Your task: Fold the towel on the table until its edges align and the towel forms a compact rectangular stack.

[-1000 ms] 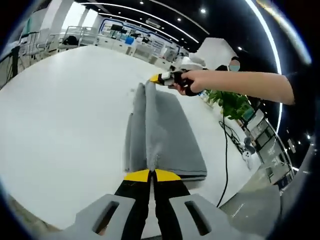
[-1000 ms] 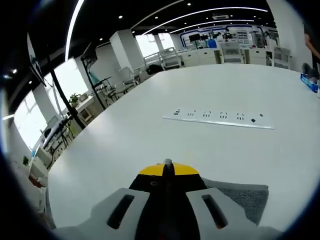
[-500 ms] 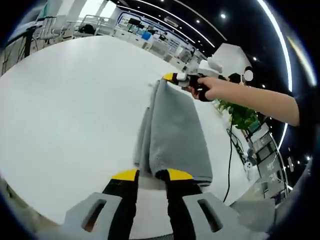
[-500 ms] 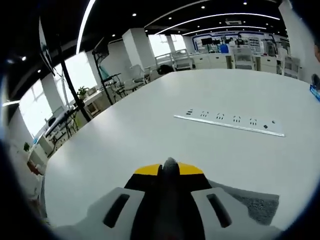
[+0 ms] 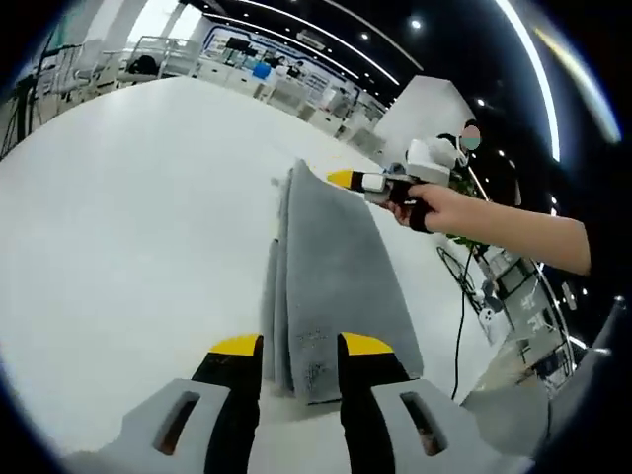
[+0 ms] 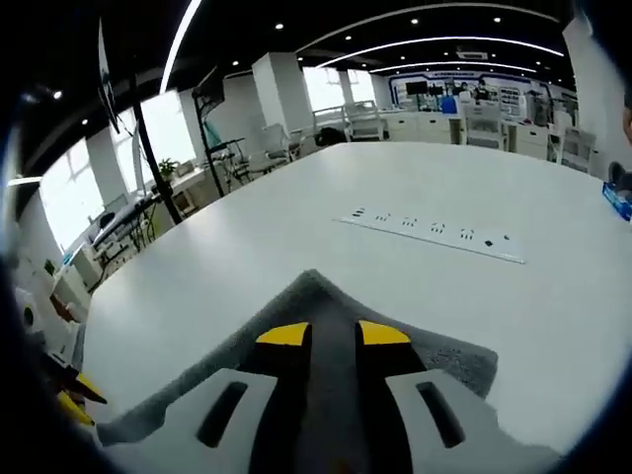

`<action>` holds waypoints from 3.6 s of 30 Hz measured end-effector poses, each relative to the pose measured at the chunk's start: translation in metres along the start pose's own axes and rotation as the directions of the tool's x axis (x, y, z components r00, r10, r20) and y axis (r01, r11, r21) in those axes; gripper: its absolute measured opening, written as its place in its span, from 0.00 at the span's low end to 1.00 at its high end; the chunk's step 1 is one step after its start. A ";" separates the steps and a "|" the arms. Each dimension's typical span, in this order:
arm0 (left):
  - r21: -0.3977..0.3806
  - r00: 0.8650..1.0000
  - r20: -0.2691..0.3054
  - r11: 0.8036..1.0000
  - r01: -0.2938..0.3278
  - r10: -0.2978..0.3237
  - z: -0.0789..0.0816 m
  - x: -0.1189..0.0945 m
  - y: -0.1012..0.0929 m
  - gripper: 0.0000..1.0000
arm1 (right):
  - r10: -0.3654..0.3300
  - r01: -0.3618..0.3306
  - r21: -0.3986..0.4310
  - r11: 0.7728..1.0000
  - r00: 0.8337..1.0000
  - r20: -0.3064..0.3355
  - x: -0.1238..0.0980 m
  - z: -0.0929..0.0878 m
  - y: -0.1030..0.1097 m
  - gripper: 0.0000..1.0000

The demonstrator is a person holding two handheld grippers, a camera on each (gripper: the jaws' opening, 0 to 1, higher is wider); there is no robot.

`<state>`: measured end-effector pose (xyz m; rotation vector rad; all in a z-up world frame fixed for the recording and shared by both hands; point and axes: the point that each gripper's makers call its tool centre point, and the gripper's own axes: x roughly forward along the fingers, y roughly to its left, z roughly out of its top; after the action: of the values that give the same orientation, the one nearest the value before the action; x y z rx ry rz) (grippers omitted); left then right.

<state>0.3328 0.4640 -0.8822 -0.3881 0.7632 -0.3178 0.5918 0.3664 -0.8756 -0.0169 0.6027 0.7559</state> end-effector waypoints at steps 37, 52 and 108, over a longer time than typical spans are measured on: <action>0.284 0.992 -0.102 0.958 -0.038 0.069 -0.019 0.025 0.002 0.09 | -0.126 0.124 -0.045 0.991 0.990 -0.058 -0.092 -0.100 -0.011 0.15; 0.387 0.983 -0.185 0.920 0.070 0.003 -0.044 0.029 -0.039 0.08 | -0.161 0.161 0.003 0.987 0.986 -0.032 -0.102 -0.109 -0.028 0.05; 0.672 0.999 -0.035 0.741 -0.003 0.036 0.004 0.019 -0.043 0.25 | -0.155 0.151 -0.067 0.986 0.986 -0.058 -0.238 -0.141 0.020 0.14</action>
<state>0.3421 0.4188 -0.8715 0.3225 0.6435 -0.5603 0.3716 0.1973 -0.8656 -0.1440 0.6304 0.6266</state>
